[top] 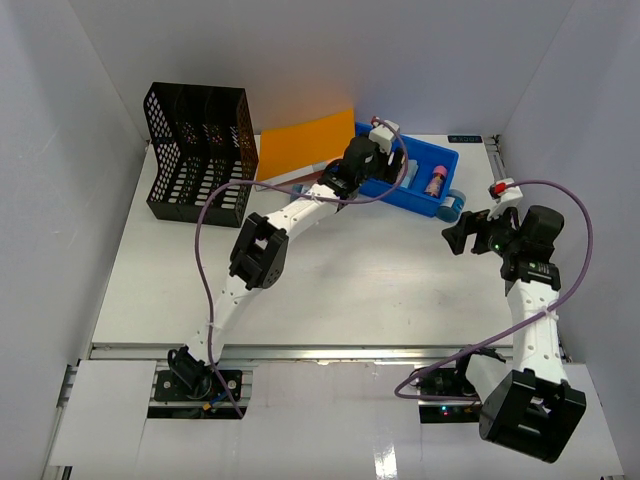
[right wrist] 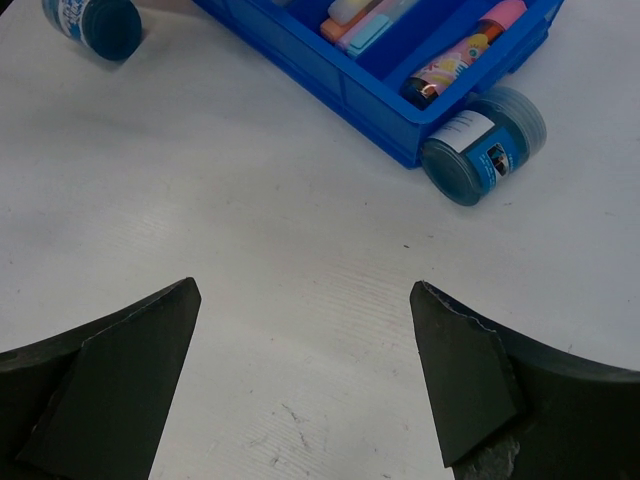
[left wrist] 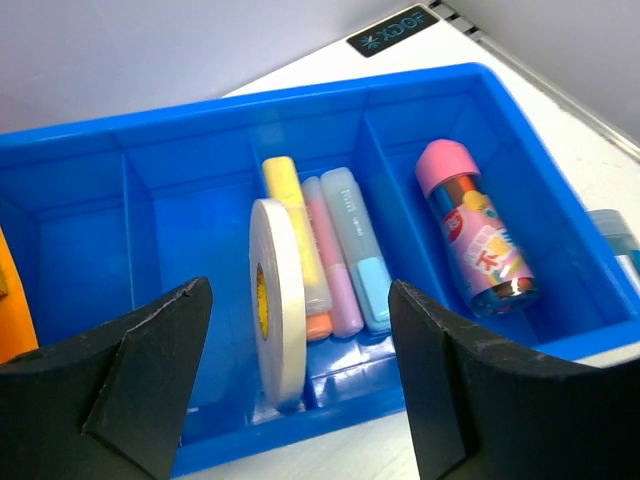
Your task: Organize the desk
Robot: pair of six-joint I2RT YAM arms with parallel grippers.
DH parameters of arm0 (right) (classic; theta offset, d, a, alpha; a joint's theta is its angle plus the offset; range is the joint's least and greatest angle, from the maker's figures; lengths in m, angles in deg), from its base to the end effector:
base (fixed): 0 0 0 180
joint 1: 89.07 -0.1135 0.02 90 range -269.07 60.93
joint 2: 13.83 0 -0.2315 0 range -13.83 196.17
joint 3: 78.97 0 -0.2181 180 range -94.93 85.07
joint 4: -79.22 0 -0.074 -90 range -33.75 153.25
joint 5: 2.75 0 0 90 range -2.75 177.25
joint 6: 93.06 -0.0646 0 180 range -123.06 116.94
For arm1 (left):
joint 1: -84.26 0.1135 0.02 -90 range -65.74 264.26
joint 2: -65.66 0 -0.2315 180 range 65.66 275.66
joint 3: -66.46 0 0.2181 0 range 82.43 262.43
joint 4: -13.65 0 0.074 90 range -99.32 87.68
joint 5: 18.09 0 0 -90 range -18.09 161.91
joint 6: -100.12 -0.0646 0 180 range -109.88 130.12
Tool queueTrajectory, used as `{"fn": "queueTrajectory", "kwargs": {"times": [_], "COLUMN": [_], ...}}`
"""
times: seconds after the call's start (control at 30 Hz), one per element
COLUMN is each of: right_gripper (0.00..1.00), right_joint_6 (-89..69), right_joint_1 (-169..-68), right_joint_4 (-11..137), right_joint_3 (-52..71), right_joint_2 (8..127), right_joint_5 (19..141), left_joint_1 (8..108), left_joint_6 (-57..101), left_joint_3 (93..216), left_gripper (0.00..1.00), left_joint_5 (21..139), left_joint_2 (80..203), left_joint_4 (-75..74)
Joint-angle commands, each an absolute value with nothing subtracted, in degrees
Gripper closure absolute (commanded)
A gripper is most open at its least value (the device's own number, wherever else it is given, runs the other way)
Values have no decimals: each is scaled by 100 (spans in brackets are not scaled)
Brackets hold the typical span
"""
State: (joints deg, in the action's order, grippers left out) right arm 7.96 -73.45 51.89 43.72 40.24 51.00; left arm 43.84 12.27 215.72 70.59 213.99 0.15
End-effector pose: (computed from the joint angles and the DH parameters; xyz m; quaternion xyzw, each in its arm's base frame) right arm 0.2193 -0.0216 0.2618 -0.1371 0.8036 0.1349 0.5632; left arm 0.4352 -0.3687 0.2084 0.2489 0.7395 -0.2187 0.5860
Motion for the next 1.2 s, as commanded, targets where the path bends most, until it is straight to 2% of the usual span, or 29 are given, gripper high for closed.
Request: {"fn": "queueTrajectory", "kwargs": {"times": [0.0, 0.07, 0.2, 0.27, 0.37, 0.53, 0.67, 0.83, 1.17], "right_gripper": [7, 7, 7, 7, 7, 7, 7, 8, 14], "right_joint_6": [889, 881, 905, 918, 916, 515, -275, -1132, -1711], "right_joint_1": [-7093, -6978, -6792, -6769, -6754, -6762, -6763, -6771, -6785], "right_joint_4": [5464, 5495, 5690, 5758, 5739, 5632, 5580, 5231, 5223], "right_joint_3": [4487, 4529, 4711, 4767, 4747, 4435, 4052, 2900, 1452], "right_joint_2": [4139, 4209, 4250, 4333, 4624, 5150, 5716, 6791, 8634], "right_joint_5": [5033, 5026, 5074, 5136, 5328, 5685, 6099, 6146, 5895], "left_joint_1": [4280, 4245, 4250, 4256, 4302, 4374, 4383, 4383, 4383], "left_joint_6": [1205, 1228, 1367, 1405, 1558, 1562, 1203, 1034, 838], "left_joint_3": [21001, 20249, 17543, 16678, 15020, 13376, 12541, 12514, 12431], "left_gripper": [17, 13, 5, 2, 2, 2, 2, 2, 2], "left_joint_5": [7174, 7377, 7707, 7858, 8141, 8569, 8515, 8225, 7803], "left_joint_2": [19764, 18997, 17214, 16282, 15065, 13498, 12891, 12647, 12525], "left_joint_4": [140, 120, 330, 474, 508, 391, 405, 150, 89]}}
